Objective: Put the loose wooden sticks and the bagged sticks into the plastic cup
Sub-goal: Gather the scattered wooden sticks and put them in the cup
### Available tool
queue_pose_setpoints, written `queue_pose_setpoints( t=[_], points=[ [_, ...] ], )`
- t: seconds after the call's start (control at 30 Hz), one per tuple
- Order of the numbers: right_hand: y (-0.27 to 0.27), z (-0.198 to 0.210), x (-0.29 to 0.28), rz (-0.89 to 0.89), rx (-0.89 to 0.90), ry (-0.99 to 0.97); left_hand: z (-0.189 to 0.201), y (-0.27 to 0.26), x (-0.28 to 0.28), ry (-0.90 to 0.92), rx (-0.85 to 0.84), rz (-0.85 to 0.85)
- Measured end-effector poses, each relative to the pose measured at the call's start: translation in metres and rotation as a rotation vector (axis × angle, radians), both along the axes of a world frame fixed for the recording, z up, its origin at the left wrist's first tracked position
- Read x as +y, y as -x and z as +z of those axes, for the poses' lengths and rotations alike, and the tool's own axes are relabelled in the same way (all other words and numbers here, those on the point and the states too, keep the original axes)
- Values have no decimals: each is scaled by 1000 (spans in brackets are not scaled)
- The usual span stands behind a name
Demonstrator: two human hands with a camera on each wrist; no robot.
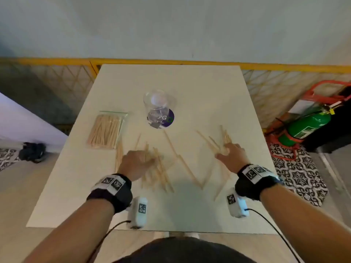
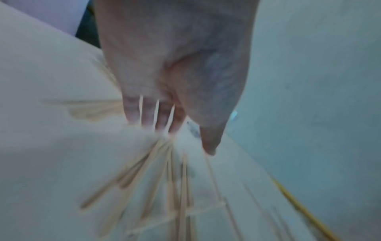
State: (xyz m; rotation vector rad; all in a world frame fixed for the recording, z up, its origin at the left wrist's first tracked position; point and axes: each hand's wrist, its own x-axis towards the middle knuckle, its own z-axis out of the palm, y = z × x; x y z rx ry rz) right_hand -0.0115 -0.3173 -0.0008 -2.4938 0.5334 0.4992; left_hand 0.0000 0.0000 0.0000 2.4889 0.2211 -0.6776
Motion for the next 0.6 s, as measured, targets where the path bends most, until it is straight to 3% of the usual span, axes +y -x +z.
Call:
queue_pose_setpoints(
  t=[0.1,0.23,0.33,0.5,0.6],
  points=[
    [-15,-11,5,-197,25,64,-13,-8,-25,-169,77,205],
    [-21,-29,18,-260,122,159,-26,3,-60,-309,67,205],
    [-29,-38,26,-194,46,281,-29,2,-74,-335,33,188],
    [-44,-43,40,44,53,265,-28,-10,-71,-233,-44,90],
    [-49,-42,45,147,65,316,-28,-14,-67,-167,-62,141]
  ],
)
